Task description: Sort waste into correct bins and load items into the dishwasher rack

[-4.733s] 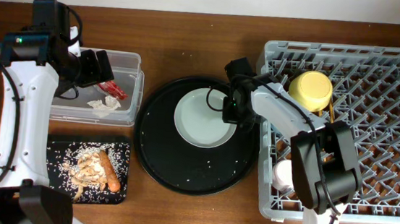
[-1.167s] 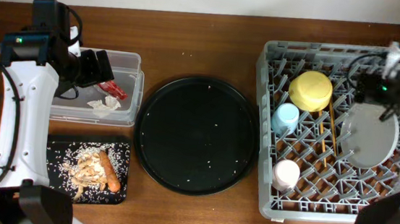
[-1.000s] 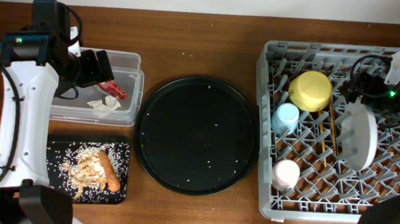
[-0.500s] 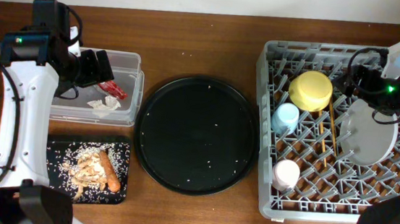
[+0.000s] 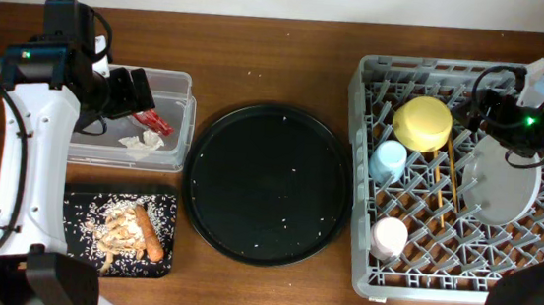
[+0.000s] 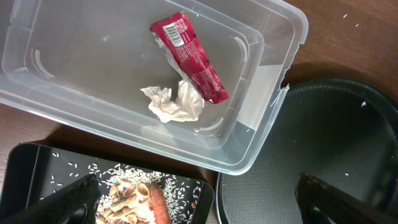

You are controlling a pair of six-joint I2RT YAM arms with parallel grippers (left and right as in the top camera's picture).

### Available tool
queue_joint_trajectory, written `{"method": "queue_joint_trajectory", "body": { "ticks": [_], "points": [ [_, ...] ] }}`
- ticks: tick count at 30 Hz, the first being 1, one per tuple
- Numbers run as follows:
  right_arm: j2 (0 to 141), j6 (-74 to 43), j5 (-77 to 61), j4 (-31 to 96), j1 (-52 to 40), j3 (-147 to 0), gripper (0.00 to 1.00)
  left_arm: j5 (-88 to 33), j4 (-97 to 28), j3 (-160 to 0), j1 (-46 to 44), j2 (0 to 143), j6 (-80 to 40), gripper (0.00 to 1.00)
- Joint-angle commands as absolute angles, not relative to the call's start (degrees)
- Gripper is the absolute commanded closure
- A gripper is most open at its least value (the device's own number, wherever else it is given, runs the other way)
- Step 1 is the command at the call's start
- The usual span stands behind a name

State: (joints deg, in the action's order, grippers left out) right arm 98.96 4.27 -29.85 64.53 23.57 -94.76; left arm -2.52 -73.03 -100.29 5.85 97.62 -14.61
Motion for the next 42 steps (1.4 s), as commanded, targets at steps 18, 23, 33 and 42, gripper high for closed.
{"method": "queue_joint_trajectory", "body": {
  "ticks": [18,23,33,42],
  "points": [
    [57.34,4.19,-29.34,64.58,8.51,-95.92,0.02,-2.11,-72.95,-100.22,5.80,96.95,-15.18,0.01],
    [44.49,4.21,-26.28,64.14,-0.86,-95.85,0.02,-2.11,-72.95,-100.22,5.80,96.95,-15.18,0.01],
    [10.26,4.19,-24.38,52.21,-2.72,-60.77,0.02,-2.11,-72.95,-100.22,5.80,96.95,-15.18,0.01],
    [0.12,3.99,-24.21,-10.02,-2.61,-9.93,0.02,-2.11,-72.95,-100.22,5.80,96.95,-15.18,0.01]
  ]
}}
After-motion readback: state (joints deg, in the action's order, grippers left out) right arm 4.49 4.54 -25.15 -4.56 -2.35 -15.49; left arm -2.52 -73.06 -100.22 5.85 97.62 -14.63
